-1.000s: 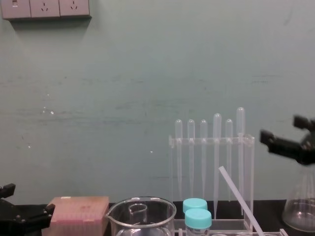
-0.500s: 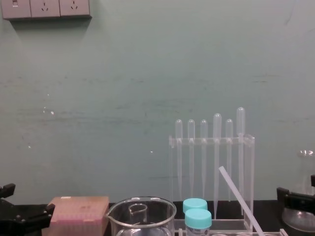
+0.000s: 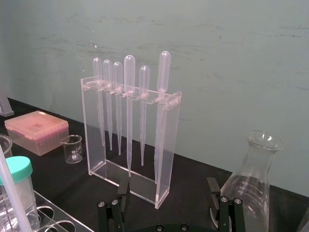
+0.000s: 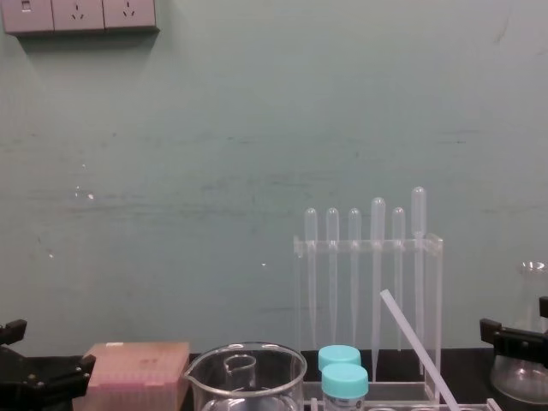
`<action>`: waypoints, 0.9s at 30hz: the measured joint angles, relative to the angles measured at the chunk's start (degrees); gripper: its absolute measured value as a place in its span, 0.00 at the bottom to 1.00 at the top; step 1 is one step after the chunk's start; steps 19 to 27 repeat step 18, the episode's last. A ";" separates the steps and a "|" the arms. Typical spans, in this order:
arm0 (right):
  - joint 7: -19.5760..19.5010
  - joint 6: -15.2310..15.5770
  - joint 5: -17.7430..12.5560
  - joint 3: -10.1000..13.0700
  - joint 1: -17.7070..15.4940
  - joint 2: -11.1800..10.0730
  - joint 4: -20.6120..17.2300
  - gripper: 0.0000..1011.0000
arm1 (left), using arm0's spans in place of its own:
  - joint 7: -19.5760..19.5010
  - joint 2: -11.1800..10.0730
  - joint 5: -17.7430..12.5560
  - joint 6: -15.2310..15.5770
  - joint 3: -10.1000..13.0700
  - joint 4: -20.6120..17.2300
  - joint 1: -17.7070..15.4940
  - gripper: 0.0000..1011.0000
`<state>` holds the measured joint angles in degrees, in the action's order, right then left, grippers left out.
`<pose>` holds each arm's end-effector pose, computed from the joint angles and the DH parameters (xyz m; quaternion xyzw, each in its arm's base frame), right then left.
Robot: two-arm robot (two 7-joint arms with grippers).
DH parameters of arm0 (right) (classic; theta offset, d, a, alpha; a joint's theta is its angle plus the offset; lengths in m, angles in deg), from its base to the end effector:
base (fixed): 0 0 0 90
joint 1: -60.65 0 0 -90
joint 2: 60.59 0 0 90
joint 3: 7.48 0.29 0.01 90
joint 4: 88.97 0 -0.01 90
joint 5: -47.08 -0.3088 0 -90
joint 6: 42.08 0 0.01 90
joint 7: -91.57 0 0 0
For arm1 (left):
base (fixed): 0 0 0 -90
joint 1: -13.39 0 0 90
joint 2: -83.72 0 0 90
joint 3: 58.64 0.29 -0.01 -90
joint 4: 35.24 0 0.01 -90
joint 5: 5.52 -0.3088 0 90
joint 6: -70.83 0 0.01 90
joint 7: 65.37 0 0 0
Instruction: Pick up the stirring rod with one hand, then place it down.
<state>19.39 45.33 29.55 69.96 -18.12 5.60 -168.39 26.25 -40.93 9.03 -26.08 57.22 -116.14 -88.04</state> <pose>0.3772 -0.0806 -0.2877 -0.0587 -0.0372 -0.5343 0.8425 0.3581 0.0827 -0.3023 0.1415 -0.1325 0.5799 0.7913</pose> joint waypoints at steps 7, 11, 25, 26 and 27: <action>0.06 -0.26 0.00 -0.03 0.04 0.00 0.04 0.99 | 0.00 0.00 0.00 0.00 0.00 0.00 0.00 0.99; 0.09 -0.35 0.00 -0.03 0.06 0.00 0.04 0.99 | 0.00 0.00 0.00 0.00 0.00 0.00 0.00 0.99; 0.12 -0.42 0.00 -0.03 0.09 0.00 0.04 0.99 | 0.00 0.00 0.00 0.00 0.00 0.00 0.00 0.99; 0.12 -0.42 0.00 -0.03 0.09 0.00 0.04 0.99 | 0.00 0.00 0.00 0.00 0.00 0.00 0.00 0.99; 0.12 -0.42 0.00 -0.03 0.09 0.00 0.04 0.99 | 0.00 0.00 0.00 0.00 0.00 0.00 0.00 0.99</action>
